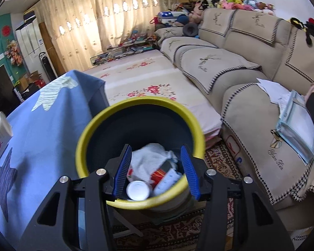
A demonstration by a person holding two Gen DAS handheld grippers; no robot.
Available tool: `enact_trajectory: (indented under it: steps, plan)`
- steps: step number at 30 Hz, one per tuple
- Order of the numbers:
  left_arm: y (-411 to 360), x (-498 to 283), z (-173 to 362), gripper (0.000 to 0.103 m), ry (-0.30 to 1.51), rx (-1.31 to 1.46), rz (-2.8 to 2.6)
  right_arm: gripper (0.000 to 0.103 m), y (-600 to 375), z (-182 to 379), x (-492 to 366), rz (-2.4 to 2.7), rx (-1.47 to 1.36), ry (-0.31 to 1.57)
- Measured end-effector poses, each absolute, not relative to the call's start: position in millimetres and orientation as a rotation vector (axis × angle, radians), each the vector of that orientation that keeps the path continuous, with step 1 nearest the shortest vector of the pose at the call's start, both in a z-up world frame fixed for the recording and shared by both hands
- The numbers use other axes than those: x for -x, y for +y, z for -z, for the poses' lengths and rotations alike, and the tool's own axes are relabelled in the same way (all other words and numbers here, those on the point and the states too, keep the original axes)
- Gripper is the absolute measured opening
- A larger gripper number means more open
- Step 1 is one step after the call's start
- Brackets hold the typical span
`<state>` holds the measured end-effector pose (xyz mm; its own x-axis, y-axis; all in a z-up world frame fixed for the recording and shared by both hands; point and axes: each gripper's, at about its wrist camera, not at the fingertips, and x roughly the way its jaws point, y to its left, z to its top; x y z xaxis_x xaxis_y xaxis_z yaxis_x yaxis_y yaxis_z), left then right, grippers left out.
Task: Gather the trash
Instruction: 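Carry the paper cup over the bin and open the left tool, then move the right tool to the white printed tea box and grasp it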
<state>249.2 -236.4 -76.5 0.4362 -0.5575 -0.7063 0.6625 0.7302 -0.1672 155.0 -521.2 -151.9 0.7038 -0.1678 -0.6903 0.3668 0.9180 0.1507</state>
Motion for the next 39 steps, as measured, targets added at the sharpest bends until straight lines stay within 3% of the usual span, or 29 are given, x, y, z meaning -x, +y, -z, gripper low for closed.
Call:
enact_trajectory:
  steps: [9, 15, 16, 19, 20, 24, 28, 32, 39]
  plan:
    - [-378.0, -258.1, 101.1, 0.005, 0.907, -0.251, 0.919, 0.048, -573.3, 165.1, -127.3, 0.374, -0.352, 0.735]
    - [-425.5, -284.3, 125.7, 0.006, 0.982, -0.255, 0.925, 0.049, -592.5, 171.2, -116.9, 0.396, -0.383, 0.731]
    - [-432.4, -288.0, 129.2, 0.008, 0.985, -0.262, 0.920, 0.049, -594.6, 172.5, -116.2, 0.397, -0.388, 0.731]
    - [-444.2, -298.2, 137.1, 0.029, 0.998, -0.266, 0.894, 0.049, -597.8, 174.0, -116.2, 0.394, -0.398, 0.733]
    - [-443.2, -300.0, 136.0, 0.030, 0.998, -0.252, 0.887, 0.049, -598.6, 174.6, -116.1, 0.392, -0.401, 0.733]
    - [-423.0, -302.8, 124.9, 0.033, 0.962, -0.205, 0.883, 0.049, -596.8, 177.1, -116.7, 0.384, -0.402, 0.737]
    - [-367.5, -301.3, 97.9, 0.058, 0.876, -0.123, 0.835, 0.050, -588.6, 175.6, -121.7, 0.373, -0.393, 0.743]
    - [-294.3, -298.6, 75.9, 0.076, 0.811, -0.034, 0.775, 0.053, -574.2, 169.9, -128.9, 0.345, -0.369, 0.746]
    - [-140.7, -293.3, 53.2, 0.092, 0.672, 0.041, 0.526, 0.056, -526.4, 151.4, -154.4, 0.258, -0.290, 0.751]
